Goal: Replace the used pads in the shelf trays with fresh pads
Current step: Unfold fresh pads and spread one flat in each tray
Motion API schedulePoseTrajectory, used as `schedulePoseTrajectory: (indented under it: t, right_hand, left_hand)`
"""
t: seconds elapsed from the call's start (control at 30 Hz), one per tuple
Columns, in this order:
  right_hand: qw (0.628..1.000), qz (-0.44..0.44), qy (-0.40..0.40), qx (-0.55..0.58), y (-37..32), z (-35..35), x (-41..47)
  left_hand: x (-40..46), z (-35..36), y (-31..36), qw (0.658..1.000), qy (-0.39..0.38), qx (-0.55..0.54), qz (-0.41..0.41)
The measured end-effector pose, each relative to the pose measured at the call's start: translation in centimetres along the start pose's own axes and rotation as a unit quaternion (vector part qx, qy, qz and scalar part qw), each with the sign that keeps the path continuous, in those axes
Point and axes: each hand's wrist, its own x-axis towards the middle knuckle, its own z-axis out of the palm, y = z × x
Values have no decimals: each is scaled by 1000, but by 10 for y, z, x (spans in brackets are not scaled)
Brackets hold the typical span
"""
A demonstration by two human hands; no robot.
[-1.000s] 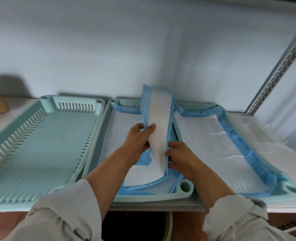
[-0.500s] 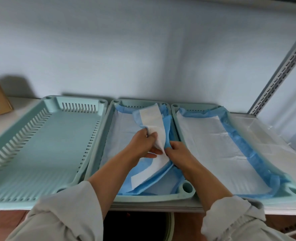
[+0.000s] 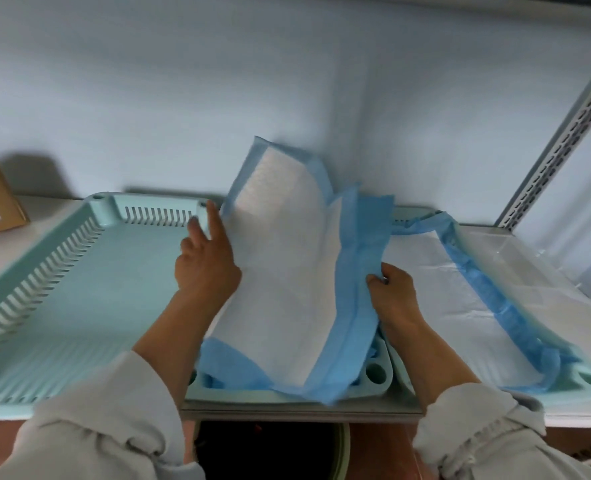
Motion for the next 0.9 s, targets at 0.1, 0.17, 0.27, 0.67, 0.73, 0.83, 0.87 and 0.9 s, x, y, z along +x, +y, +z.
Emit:
schedulePoseTrajectory:
  t: [0.1, 0.17, 0.27, 0.67, 0.73, 0.83, 0.87, 0.9]
  right_hand:
    - [995, 14, -83, -50, 1, 7, -7]
    - [987, -11, -93, -127, 2, 13, -12]
    - [919, -146, 20, -366, -6, 13, -22]
    - [982, 43, -75, -169, -5, 14, -21]
    - [987, 113, -99, -61, -7, 14, -22]
    - [977, 151, -145, -44, -7, 14, -25]
    - [978, 140, -143, -60, -7, 15, -26]
    - [981, 116, -126, -90, -4, 17, -25]
  left_hand:
    - [-12, 15, 24, 988, 36, 16, 152]
    - [-23, 27, 44, 973, -96, -113, 176]
    - [-39, 42, 63, 904, -299, -296, 78]
    - [-44, 67, 79, 843, -370, -387, -45]
    - [-42, 69, 79, 831, -366, -412, -72]
    - [-38, 72, 77, 818, -348, -441, -119]
    - [-37, 73, 76, 822, -344, -436, -123]
    - [-37, 74, 75, 830, -342, -424, -122]
